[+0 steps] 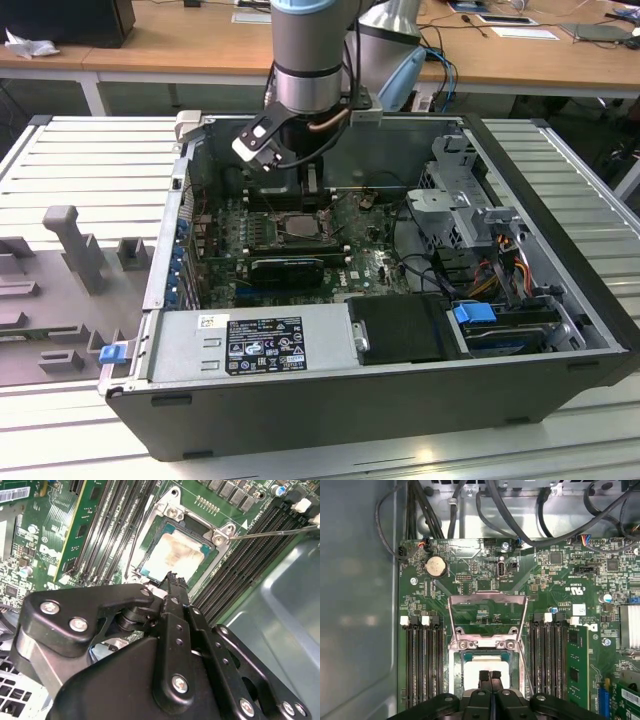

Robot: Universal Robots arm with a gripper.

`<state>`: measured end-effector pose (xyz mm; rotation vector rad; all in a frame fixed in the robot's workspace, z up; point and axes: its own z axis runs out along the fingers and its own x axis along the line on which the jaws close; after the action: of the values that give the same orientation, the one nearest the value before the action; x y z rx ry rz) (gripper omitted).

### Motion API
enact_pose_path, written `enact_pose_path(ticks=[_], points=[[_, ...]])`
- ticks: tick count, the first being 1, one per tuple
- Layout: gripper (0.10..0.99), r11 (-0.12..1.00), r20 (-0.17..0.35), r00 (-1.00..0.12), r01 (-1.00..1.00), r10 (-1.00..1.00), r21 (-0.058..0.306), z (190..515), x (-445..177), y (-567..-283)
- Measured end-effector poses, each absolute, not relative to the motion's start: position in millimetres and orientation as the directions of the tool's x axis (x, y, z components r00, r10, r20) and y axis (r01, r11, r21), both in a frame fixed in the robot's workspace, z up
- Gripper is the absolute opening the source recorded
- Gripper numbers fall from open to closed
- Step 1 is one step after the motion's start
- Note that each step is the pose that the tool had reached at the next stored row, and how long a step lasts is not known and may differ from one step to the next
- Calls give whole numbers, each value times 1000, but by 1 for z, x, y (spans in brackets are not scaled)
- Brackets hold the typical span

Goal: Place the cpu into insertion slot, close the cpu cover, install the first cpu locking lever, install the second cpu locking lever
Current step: 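Close the cpu cover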

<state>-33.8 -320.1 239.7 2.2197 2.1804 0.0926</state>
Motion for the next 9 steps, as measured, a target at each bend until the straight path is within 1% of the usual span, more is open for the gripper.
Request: enact_pose_path(ticks=[9], points=[[106, -18, 22, 17, 998, 1000, 62, 246, -34, -320]])
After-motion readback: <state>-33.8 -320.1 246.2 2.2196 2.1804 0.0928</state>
